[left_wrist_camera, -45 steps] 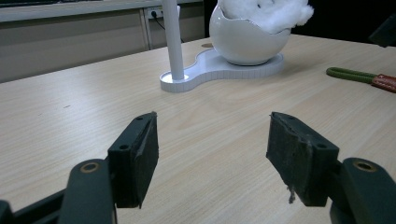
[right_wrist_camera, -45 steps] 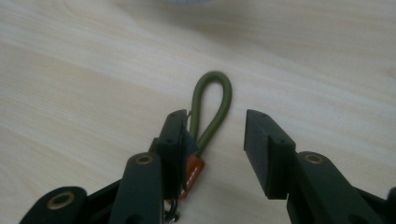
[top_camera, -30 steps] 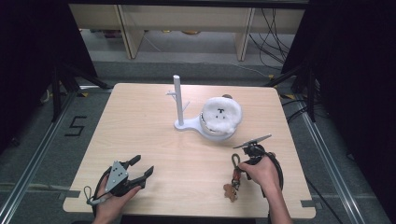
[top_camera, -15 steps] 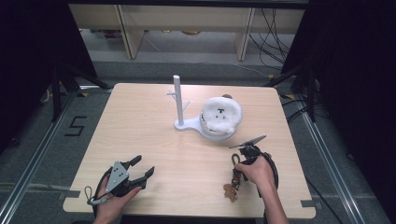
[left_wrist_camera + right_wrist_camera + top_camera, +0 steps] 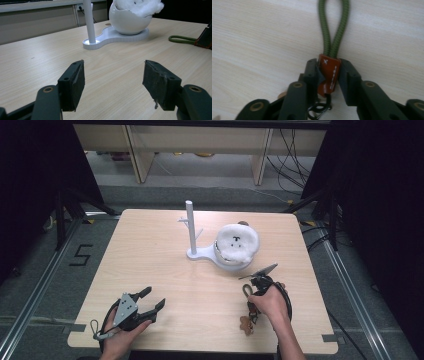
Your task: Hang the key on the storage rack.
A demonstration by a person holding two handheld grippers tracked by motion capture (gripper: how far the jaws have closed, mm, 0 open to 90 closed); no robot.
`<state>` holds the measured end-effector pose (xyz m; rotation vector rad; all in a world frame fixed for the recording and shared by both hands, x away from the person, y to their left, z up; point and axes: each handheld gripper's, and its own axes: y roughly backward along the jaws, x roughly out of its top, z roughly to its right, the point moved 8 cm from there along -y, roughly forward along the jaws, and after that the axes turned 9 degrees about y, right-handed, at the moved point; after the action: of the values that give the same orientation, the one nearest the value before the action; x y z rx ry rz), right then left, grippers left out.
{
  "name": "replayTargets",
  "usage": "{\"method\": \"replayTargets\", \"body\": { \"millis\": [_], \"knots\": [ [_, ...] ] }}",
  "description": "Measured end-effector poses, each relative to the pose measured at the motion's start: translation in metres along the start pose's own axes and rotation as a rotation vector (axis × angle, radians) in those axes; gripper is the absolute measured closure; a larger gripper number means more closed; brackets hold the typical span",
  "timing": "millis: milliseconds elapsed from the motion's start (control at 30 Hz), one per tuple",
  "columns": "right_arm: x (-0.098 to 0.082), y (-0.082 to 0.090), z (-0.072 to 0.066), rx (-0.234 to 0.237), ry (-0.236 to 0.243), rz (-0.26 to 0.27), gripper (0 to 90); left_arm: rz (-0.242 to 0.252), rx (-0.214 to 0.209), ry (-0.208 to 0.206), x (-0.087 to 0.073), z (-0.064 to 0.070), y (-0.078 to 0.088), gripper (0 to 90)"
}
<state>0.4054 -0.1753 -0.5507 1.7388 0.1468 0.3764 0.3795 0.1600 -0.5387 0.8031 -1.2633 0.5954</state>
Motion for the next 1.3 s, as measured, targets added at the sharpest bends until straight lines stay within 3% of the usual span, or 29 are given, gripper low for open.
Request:
{"method": "replayTargets", "body": {
  "millis": [100,133,200,233,267,367,433,600,667,733,767,800,900,933,967,1233,1300],
  "knots": [
    [0.001,0.000,0.000,-0.013,0.030,0.003,75.5,0.000,-0.001,-0.001,0.000,0.000,0.000,33.3],
    [0.000,0.000,-0.002,-0.010,0.009,-0.014,75.8,0.001,-0.001,-0.001,0.000,0.000,0.000,33.3],
    [0.001,-0.001,0.004,-0.026,0.091,0.017,77.0,0.002,-0.002,-0.001,0.000,0.000,0.000,33.3],
    [0.000,0.000,0.002,-0.014,0.076,0.016,77.8,0.002,-0.001,0.001,0.000,0.000,0.001,33.3],
    [0.001,0.002,0.002,-0.002,0.099,0.043,78.6,0.003,0.001,0.002,0.000,-0.001,0.001,33.3],
    [0.000,0.006,0.001,-0.014,0.103,0.065,79.0,0.003,0.000,0.002,0.000,0.000,0.001,33.3],
    [0.000,0.010,-0.001,0.002,0.112,0.089,79.1,0.003,-0.001,0.001,0.000,0.000,0.000,33.3],
    [0.003,0.021,-0.009,0.035,0.144,0.192,79.3,0.004,0.000,0.006,0.000,0.000,0.001,33.3],
    [0.003,0.023,-0.011,0.032,0.129,0.196,79.3,0.003,0.002,0.009,0.000,0.000,0.001,33.4],
    [0.005,0.026,-0.013,0.049,0.166,0.245,79.3,0.003,-0.001,0.013,0.000,0.000,0.001,33.8],
    [0.005,0.028,-0.018,0.064,0.151,0.259,79.3,0.003,-0.001,0.014,0.000,0.000,0.001,34.0],
    [0.009,0.029,-0.017,0.060,0.188,0.298,79.3,0.003,-0.002,0.015,0.000,0.000,0.001,34.1],
    [0.012,0.033,-0.020,0.095,0.235,0.365,79.3,0.024,-0.016,0.014,0.001,0.000,-0.001,34.2],
    [0.013,0.033,-0.020,0.085,0.249,0.387,79.3,0.024,-0.017,0.013,0.001,0.000,-0.001,34.2],
    [0.013,0.035,-0.023,0.110,0.250,0.394,79.3,0.024,-0.017,0.012,0.001,0.000,-0.001,34.2],
    [0.014,0.038,-0.025,0.119,0.248,0.443,79.2,0.002,-0.001,0.013,0.000,0.000,0.001,34.3],
    [0.014,0.040,-0.027,0.125,0.249,0.458,79.3,0.015,-0.009,0.015,0.001,0.000,0.000,34.3]
  ]
}}
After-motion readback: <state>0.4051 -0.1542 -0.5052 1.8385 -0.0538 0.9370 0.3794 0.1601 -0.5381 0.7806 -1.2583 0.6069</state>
